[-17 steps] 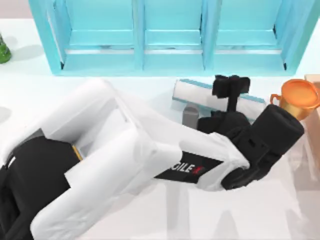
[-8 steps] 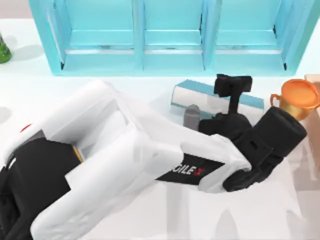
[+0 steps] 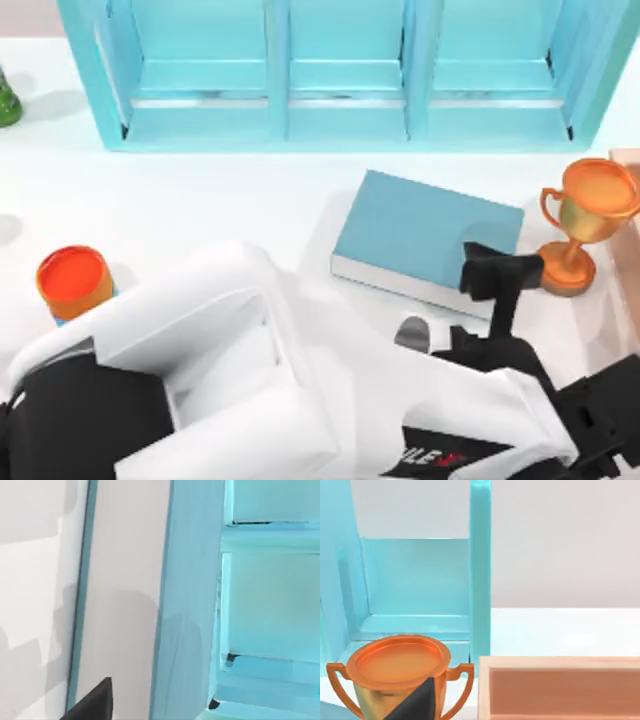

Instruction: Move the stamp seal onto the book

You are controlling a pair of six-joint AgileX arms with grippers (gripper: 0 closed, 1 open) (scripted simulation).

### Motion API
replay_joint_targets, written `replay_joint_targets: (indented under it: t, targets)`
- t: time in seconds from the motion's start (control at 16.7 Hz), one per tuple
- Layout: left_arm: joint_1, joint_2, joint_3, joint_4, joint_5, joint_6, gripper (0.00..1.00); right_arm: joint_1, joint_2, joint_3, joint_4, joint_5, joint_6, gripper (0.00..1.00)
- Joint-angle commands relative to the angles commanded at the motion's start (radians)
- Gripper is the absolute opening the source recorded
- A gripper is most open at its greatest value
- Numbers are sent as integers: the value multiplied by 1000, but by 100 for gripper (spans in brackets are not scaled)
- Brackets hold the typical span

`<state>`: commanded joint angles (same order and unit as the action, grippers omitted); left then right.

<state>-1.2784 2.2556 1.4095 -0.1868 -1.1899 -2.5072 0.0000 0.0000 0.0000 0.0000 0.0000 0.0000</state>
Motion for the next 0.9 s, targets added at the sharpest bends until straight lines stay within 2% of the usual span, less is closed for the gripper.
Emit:
replay_joint_targets:
  t: [0.18,0.36,0.72,0.9]
  targets:
    - [-64,-37,-22,-191,-53,-184,100,0,0,0,0,0,0,100]
    - [-94,-72,-38,-290,-90,-281,100,0,0,0,0,0,0,100]
    - [-92,-75,-36,-303,-94,-293,100,0,0,0,0,0,0,100]
    - [-59,-132,-47,-298,-64,-235,100,0,0,0,0,0,0,100]
